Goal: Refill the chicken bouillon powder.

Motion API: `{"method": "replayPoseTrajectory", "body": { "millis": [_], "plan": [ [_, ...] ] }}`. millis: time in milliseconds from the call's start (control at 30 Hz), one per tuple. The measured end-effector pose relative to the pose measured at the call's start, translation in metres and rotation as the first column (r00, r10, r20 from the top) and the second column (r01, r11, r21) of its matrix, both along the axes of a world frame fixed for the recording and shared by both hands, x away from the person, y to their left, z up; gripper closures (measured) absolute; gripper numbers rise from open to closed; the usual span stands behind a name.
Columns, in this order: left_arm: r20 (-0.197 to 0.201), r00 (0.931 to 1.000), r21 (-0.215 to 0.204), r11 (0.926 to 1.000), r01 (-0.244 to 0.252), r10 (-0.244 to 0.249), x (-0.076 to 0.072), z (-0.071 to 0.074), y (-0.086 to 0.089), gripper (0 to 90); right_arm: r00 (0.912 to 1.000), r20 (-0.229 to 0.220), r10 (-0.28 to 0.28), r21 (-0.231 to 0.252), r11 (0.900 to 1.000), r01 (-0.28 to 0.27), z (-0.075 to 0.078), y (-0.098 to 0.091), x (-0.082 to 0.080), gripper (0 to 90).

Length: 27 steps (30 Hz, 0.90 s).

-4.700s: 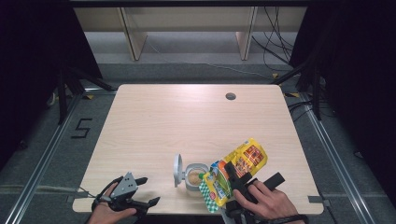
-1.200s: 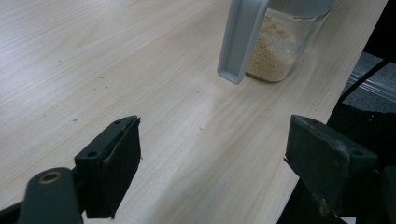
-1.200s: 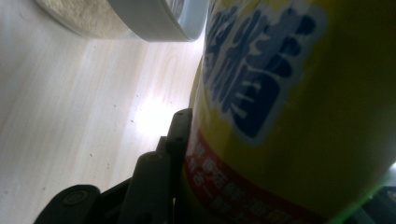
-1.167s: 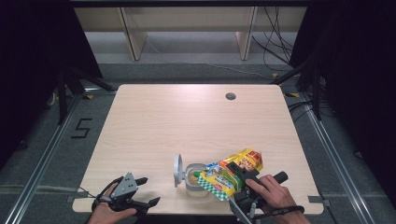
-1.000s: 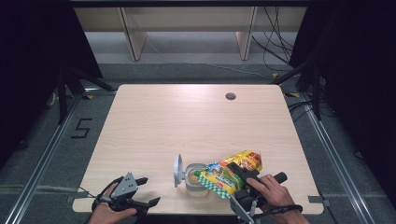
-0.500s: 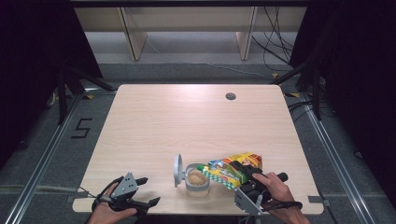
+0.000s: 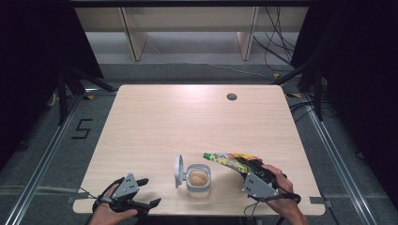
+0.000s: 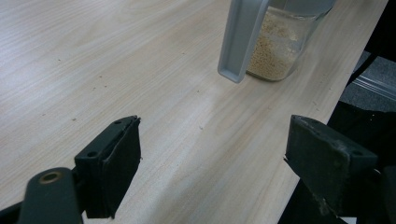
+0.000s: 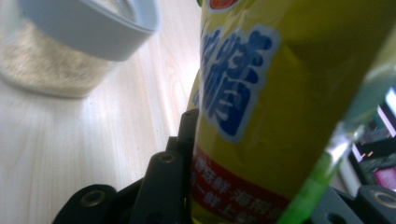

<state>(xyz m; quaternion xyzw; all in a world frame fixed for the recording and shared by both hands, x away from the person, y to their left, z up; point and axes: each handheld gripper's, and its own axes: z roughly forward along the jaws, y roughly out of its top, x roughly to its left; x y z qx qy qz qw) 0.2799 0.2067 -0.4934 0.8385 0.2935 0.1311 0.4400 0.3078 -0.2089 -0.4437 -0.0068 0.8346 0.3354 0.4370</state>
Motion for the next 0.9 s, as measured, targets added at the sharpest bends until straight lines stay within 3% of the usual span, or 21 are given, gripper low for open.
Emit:
{"method": "replayPoseTrajectory", "body": {
  "millis": [33,100,167,267,300,367,500,533,600,667,700,733,800,833,900],
  "plan": [
    [-0.010,0.9998,-0.006,0.9999,-0.016,0.016,-0.001,0.000,-0.001,17.5,0.9996,-0.022,-0.020,0.048,0.9986,0.021,-0.001,-0.003,0.002,74.9],
    [0.012,0.9999,-0.002,0.9999,0.010,-0.010,0.002,0.000,0.000,17.5,0.9989,-0.036,-0.030,0.096,0.9948,0.033,0.000,-0.007,0.008,75.6],
    [0.001,1.0000,-0.018,0.9998,-0.001,0.002,0.001,-0.001,0.000,17.5,0.9986,-0.042,-0.034,0.137,0.9898,0.039,0.001,-0.012,0.014,76.5],
    [-0.002,1.0000,-0.008,1.0000,-0.001,0.001,0.001,-0.001,0.000,17.5,0.9951,-0.079,-0.060,0.227,0.9709,0.077,0.000,-0.018,0.022,77.3],
    [-0.004,1.0000,-0.023,0.9997,-0.006,0.006,0.001,-0.001,-0.001,17.5,0.9944,-0.085,-0.062,0.240,0.9673,0.081,0.000,-0.018,0.024,77.6],
    [-0.019,0.9996,-0.012,0.9997,-0.023,0.023,0.000,-0.002,-0.001,17.5,0.9914,-0.110,-0.072,0.282,0.9541,0.100,-0.001,-0.019,0.030,78.1],
    [-0.018,0.9996,-0.013,0.9997,-0.021,0.021,0.000,-0.002,-0.001,17.5,0.9863,-0.135,-0.094,0.333,0.9333,0.135,-0.004,-0.020,0.041,79.0],
    [-0.018,0.9996,-0.012,0.9997,-0.023,0.023,0.000,-0.002,-0.001,17.5,0.9823,-0.153,-0.108,0.363,0.9183,0.157,-0.006,-0.020,0.046,79.1],
    [-0.016,0.9996,-0.010,0.9997,-0.022,0.022,-0.001,-0.002,-0.001,17.5,0.9802,-0.164,-0.111,0.384,0.9083,0.167,-0.009,-0.019,0.051,79.1],
    [-0.022,0.9995,-0.034,0.9991,-0.025,0.024,-0.001,-0.002,-0.002,17.5,0.9784,-0.169,-0.118,0.392,0.9027,0.177,-0.011,-0.018,0.057,79.2],
    [-0.013,0.9998,0.002,0.9999,-0.017,0.017,0.000,-0.001,0.001,17.5,0.9774,-0.177,-0.115,0.396,0.9009,0.178,-0.013,-0.017,0.060,79.4],
    [-0.019,0.9995,-0.034,0.9991,-0.025,0.024,-0.001,-0.002,-0.001,17.5,0.9738,-0.192,-0.123,0.409,0.8919,0.193,-0.015,-0.017,0.062,79.4],
    [-0.015,0.9997,-0.017,0.9996,-0.021,0.021,0.000,-0.001,-0.001,17.5,0.9731,-0.197,-0.120,0.425,0.8839,0.195,-0.018,-0.017,0.068,79.5],
    [-0.013,0.9997,-0.025,0.9995,-0.022,0.021,-0.001,-0.001,-0.001,17.6,0.9712,-0.202,-0.125,0.438,0.8753,0.204,-0.020,-0.016,0.069,79.5],
    [-0.015,0.9995,-0.032,0.9991,-0.027,0.026,-0.001,-0.001,-0.001,17.6,0.9720,-0.200,-0.124,0.441,0.8747,0.202,-0.022,-0.016,0.073,79.5]
  ]
}}
